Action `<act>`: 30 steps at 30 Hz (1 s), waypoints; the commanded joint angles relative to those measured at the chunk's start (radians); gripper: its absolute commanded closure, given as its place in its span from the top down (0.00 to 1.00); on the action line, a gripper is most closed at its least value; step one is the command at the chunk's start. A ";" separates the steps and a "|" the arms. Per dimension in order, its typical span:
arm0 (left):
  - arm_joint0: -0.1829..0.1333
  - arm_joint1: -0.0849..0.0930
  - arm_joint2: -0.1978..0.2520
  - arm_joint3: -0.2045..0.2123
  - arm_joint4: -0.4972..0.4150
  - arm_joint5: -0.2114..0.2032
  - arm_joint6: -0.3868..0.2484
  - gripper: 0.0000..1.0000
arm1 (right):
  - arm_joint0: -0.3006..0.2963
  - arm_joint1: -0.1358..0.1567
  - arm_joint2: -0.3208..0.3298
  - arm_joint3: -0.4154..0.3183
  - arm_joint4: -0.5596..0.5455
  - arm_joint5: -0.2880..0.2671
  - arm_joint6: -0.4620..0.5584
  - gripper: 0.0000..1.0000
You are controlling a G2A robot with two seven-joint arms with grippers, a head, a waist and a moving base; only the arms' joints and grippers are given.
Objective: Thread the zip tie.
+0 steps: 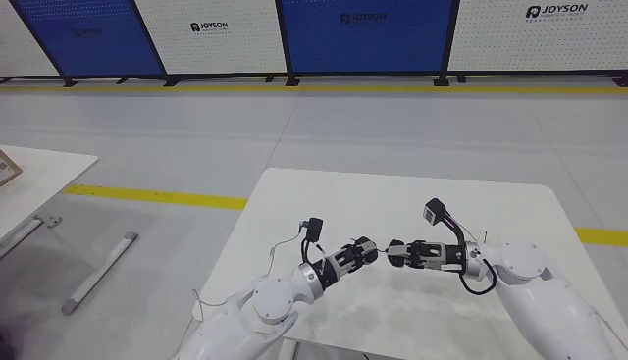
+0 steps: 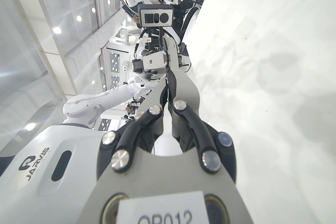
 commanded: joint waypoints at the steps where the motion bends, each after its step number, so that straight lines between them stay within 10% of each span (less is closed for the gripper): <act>1: 0.003 0.000 -0.003 -0.002 0.001 0.000 -0.004 0.47 | 0.000 0.000 0.000 0.000 0.000 0.000 0.000 0.00; 30: 0.004 -0.014 -0.016 0.010 0.003 0.003 -0.027 0.00 | 0.000 0.000 0.000 0.000 0.000 0.000 0.000 0.00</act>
